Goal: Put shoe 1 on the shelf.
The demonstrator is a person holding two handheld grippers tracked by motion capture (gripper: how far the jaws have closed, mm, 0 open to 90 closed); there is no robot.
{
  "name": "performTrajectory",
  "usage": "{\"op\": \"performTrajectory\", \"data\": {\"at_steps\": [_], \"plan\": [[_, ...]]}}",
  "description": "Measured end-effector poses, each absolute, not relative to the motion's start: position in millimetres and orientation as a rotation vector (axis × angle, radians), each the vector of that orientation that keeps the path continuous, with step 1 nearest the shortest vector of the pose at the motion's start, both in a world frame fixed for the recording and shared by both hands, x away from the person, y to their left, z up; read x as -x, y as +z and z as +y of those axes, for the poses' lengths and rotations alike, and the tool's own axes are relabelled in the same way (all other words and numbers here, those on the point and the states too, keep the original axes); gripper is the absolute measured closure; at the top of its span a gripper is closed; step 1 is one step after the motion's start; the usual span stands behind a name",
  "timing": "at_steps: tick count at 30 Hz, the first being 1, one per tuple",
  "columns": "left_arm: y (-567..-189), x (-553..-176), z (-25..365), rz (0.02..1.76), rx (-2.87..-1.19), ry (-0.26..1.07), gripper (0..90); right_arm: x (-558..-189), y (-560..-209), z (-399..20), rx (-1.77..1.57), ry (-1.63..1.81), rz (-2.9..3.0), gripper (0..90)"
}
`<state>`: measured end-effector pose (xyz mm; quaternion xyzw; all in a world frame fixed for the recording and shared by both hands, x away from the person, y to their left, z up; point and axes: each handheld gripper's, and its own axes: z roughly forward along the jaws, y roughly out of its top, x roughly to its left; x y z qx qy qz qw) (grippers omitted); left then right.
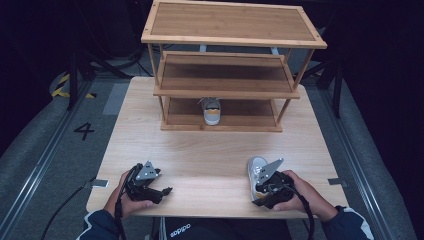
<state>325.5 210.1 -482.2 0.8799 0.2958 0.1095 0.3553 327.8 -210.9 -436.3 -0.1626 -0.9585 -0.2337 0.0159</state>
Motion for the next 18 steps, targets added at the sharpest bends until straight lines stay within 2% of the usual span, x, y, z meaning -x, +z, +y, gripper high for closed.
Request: {"op": "performTrajectory", "data": {"at_steps": [5, 18], "plan": [[-482.0, -327.0, 209.3, 0.767, -2.275, 0.279, 19.8, -327.3, -435.4, -213.1, 0.466, -0.729, -2.976, 70.2], [-482.1, -330.7, 207.9, 0.763, -2.276, 0.281, 19.6, -338.0, -434.1, -219.3, 0.348, -0.721, -3.005, 71.4]]}}
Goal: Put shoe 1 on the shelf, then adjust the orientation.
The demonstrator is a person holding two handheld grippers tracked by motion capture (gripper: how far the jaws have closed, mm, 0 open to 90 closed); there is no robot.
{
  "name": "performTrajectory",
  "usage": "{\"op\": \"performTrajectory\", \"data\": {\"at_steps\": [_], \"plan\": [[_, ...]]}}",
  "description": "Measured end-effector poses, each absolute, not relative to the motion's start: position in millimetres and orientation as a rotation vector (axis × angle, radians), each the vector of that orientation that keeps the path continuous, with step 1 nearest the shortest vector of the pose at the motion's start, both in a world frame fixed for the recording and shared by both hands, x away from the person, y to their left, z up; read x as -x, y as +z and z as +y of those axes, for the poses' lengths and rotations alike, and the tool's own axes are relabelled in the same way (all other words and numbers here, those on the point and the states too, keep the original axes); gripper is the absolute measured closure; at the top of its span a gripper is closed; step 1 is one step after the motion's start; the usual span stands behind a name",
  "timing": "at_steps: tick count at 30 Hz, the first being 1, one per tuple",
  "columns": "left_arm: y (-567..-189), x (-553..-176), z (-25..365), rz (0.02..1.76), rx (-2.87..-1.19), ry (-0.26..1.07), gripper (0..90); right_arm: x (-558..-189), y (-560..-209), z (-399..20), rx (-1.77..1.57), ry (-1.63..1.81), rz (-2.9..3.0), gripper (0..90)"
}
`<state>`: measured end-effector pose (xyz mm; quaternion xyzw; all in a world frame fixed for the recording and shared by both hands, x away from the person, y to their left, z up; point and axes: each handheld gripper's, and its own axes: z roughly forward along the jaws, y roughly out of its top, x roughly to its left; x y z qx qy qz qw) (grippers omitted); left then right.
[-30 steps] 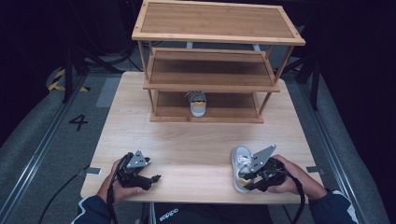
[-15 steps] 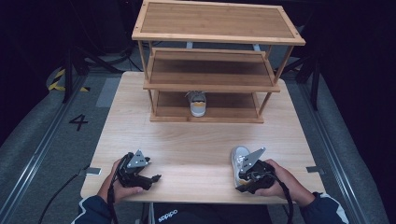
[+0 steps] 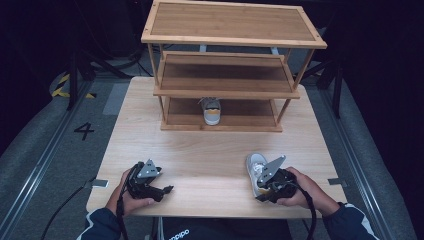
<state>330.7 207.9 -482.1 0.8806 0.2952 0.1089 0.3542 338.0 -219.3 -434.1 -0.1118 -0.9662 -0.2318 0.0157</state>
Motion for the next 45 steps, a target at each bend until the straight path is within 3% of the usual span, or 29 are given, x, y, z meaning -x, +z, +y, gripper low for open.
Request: {"op": "performTrajectory", "data": {"at_steps": [14, 30, 45], "plan": [[-482.2, -332.5, 206.6, 0.770, -2.271, 0.280, 19.8, -364.5, -412.7, -223.5, 0.258, -0.797, -3.082, 71.4], [-482.2, -330.7, 207.3, 0.767, -2.272, 0.280, 20.4, -447.6, -418.3, -206.0, 0.236, -0.791, -3.144, 71.4], [-482.1, -328.3, 207.9, 0.762, -2.273, 0.284, 20.6, -498.1, -421.2, -176.4, 0.233, -0.815, -3.149, 71.0]]}}
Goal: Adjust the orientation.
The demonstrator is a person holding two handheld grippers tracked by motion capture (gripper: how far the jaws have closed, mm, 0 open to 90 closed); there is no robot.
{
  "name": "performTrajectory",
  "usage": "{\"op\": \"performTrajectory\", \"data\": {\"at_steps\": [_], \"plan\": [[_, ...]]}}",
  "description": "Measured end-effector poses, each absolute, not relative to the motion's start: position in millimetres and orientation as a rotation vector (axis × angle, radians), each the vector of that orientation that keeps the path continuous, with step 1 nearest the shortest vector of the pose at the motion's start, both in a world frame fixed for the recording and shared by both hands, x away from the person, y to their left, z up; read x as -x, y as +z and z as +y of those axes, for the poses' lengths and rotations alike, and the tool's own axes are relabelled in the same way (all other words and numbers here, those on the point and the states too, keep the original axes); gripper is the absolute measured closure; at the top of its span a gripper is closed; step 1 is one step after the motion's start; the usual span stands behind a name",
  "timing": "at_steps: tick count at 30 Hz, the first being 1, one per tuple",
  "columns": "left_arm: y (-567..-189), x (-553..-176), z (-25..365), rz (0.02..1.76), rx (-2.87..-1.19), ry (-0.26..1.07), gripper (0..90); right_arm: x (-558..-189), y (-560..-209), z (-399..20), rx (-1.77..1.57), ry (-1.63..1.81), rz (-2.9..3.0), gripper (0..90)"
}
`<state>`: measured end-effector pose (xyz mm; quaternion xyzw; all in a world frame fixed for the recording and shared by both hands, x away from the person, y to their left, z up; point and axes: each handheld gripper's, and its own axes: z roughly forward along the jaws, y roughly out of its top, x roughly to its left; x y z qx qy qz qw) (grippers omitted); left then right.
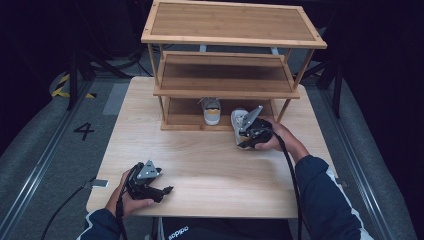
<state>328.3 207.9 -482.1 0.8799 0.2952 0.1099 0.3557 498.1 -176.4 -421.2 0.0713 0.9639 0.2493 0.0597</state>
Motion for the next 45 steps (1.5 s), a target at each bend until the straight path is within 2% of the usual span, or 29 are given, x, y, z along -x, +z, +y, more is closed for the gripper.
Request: {"op": "performTrajectory", "data": {"at_steps": [6, 11, 16, 17, 18, 20, 22, 35, 39, 45], "plan": [[-482.1, -326.8, 208.2, 0.766, -2.274, 0.282, 20.7, -517.3, -422.2, -162.5, -0.219, 0.740, 2.936, 70.5], [-482.0, -326.7, 208.3, 0.765, -2.275, 0.283, 20.7, -523.8, -423.2, -162.0, -0.258, 0.794, 2.950, 66.3], [-482.1, -326.6, 208.2, 0.767, -2.274, 0.284, 20.6, -520.2, -416.7, -167.8, -0.306, 0.824, 2.878, 57.2], [-482.1, -326.6, 208.1, 0.767, -2.274, 0.284, 20.6, -519.6, -416.8, -168.8, -0.318, 0.820, 2.862, 54.5], [-482.1, -326.6, 208.1, 0.767, -2.274, 0.284, 20.6, -518.1, -415.0, -172.7, -0.338, 0.832, 2.837, 48.0], [-482.1, -326.6, 208.1, 0.768, -2.273, 0.284, 20.6, -517.4, -414.0, -174.4, -0.360, 0.836, 2.822, 47.7], [-482.2, -326.4, 207.9, 0.771, -2.271, 0.285, 20.6, -514.4, -411.0, -180.5, -0.384, 0.866, 2.795, 43.7], [-482.3, -326.2, 207.7, 0.774, -2.269, 0.286, 20.7, -482.9, -404.4, -220.3, -0.526, 1.023, 2.605, 39.0], [-482.2, -326.0, 207.5, 0.777, -2.268, 0.290, 20.6, -475.8, -414.2, -233.7, -0.608, 1.037, 2.590, 36.5], [-482.2, -326.0, 207.5, 0.777, -2.268, 0.290, 20.6, -478.7, -428.8, -231.2, -0.687, 1.035, 2.629, 33.8]]}}
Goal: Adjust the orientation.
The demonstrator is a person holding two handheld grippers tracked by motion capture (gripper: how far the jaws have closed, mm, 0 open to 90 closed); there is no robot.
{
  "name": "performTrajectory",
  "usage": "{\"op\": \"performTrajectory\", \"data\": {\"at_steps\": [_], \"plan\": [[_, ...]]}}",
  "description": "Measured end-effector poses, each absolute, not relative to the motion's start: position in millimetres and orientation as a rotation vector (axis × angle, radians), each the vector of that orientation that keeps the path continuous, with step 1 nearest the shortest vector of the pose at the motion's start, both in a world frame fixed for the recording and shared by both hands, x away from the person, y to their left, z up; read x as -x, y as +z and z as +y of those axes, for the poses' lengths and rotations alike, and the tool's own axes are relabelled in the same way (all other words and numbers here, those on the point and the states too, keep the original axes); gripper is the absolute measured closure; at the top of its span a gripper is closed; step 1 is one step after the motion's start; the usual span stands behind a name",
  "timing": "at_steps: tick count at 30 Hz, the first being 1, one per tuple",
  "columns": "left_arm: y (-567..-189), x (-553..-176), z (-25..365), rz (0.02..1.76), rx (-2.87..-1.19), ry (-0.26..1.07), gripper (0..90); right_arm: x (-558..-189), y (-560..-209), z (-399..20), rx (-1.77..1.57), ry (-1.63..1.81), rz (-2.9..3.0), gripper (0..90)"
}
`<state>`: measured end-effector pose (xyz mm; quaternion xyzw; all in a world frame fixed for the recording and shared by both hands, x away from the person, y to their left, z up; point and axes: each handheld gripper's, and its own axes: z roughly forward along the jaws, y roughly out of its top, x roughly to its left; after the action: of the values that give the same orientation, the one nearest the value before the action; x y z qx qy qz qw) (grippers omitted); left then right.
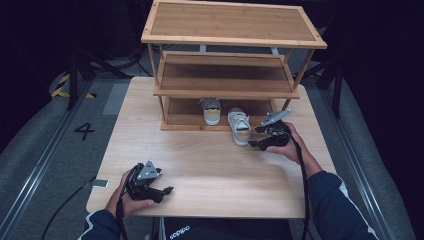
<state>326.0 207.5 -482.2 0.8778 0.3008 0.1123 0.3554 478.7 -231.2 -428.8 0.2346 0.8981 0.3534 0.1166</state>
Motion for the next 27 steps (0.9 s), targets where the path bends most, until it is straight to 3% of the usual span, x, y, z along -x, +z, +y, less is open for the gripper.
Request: {"op": "performTrajectory", "data": {"at_steps": [12, 17, 20, 27], "plan": [[-482.1, -325.8, 207.7, 0.772, -2.271, 0.287, 20.6, -489.9, -455.2, -217.0, -0.827, 1.012, 2.603, 31.6], [-482.1, -325.9, 207.7, 0.771, -2.271, 0.287, 20.6, -489.8, -451.3, -215.7, -0.823, 1.016, 2.564, 37.6], [-482.2, -325.7, 207.6, 0.774, -2.270, 0.288, 20.6, -493.5, -448.7, -218.5, -0.861, 1.034, 2.501, 45.8], [-481.9, -325.8, 207.8, 0.774, -2.273, 0.286, 20.6, -505.8, -448.6, -209.4, -0.910, 0.994, 2.462, 47.5]]}}
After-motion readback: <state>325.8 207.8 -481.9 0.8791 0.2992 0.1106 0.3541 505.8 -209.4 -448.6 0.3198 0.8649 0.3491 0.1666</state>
